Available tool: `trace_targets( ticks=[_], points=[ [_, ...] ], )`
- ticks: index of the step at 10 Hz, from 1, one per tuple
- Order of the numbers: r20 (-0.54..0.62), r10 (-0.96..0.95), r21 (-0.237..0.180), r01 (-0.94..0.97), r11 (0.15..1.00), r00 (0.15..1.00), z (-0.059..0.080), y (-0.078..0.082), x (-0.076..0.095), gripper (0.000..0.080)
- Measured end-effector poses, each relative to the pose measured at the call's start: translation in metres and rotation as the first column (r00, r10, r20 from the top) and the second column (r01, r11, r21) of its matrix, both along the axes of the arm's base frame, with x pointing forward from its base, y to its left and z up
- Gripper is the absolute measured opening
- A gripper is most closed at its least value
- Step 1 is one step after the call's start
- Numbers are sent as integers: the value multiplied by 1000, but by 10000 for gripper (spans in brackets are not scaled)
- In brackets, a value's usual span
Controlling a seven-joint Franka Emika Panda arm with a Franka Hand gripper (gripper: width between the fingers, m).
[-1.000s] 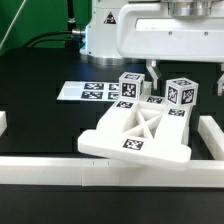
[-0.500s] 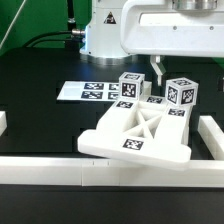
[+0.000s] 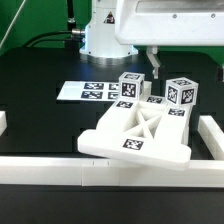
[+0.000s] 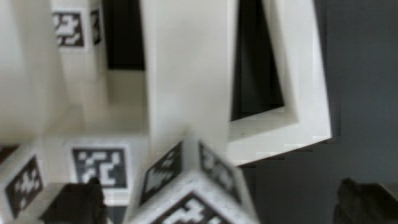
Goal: Assemble chair
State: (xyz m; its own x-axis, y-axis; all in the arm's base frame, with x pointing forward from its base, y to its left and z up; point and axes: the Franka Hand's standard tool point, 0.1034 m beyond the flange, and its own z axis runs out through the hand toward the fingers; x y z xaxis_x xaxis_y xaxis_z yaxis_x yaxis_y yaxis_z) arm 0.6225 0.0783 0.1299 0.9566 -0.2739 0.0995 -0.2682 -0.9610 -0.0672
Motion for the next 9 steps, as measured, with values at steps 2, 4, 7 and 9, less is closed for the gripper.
trace_targets(
  ticks=[2, 4, 7, 9],
  points=[
    [3, 140, -29, -140, 990, 990, -1, -4, 0, 648],
    [-19, 388, -62, -388, 919, 922, -3, -9, 1, 648],
    [-24, 638, -102, -637, 764, 769, -11, -17, 2, 648],
    [-22, 626, -101, -624, 774, 780, -11, -18, 3, 648]
  ],
)
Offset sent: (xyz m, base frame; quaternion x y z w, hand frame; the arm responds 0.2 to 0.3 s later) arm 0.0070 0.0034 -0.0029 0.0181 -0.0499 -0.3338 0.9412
